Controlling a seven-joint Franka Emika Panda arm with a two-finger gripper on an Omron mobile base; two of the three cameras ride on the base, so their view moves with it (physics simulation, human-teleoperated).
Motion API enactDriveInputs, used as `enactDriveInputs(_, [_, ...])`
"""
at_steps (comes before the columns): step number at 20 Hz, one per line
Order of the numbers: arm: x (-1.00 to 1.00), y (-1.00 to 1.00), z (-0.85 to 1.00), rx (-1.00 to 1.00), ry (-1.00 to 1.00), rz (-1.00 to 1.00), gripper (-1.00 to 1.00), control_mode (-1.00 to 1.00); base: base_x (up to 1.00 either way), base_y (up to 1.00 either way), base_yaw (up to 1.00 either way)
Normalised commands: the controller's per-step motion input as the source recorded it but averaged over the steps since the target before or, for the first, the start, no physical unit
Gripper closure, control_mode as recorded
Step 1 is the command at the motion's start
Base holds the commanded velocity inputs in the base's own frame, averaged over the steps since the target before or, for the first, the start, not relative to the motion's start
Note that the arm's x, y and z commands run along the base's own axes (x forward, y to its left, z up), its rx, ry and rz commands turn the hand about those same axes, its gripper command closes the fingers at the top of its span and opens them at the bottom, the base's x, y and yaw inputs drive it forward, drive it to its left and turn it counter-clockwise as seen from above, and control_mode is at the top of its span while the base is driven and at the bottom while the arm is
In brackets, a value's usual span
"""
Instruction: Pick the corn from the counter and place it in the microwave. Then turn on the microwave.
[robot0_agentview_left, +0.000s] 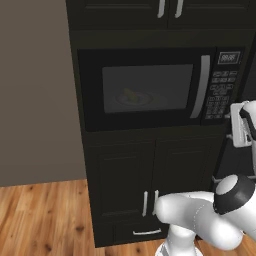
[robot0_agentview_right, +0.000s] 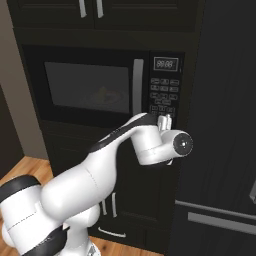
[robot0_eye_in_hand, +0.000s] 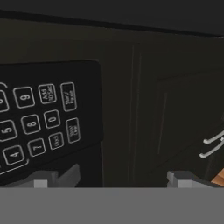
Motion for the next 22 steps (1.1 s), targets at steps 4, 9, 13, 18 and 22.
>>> enactDriveInputs(4, [0.01, -0.08, -0.06, 0.0, 0.0, 0.0, -1.0, -1.0, 0.0, 0.0, 0.0])
enactDriveInputs(9, [0.02, -0.01, -0.08, 0.0, 0.0, -0.01, -1.0, -1.0, 0.0, 0.0, 0.0])
enactDriveInputs(13, [0.02, 0.0, -0.1, 0.0, 0.0, -0.01, -1.0, -1.0, 0.0, 0.0, 0.0])
enactDriveInputs(18, [0.07, 0.0, -0.05, 0.0, 0.0, 0.0, -1.0, -1.0, 0.0, 0.0, 0.0])
enactDriveInputs(22, [0.12, 0.0, 0.0, 0.0, 0.0, 0.0, -1.0, -1.0, 0.0, 0.0, 0.0])
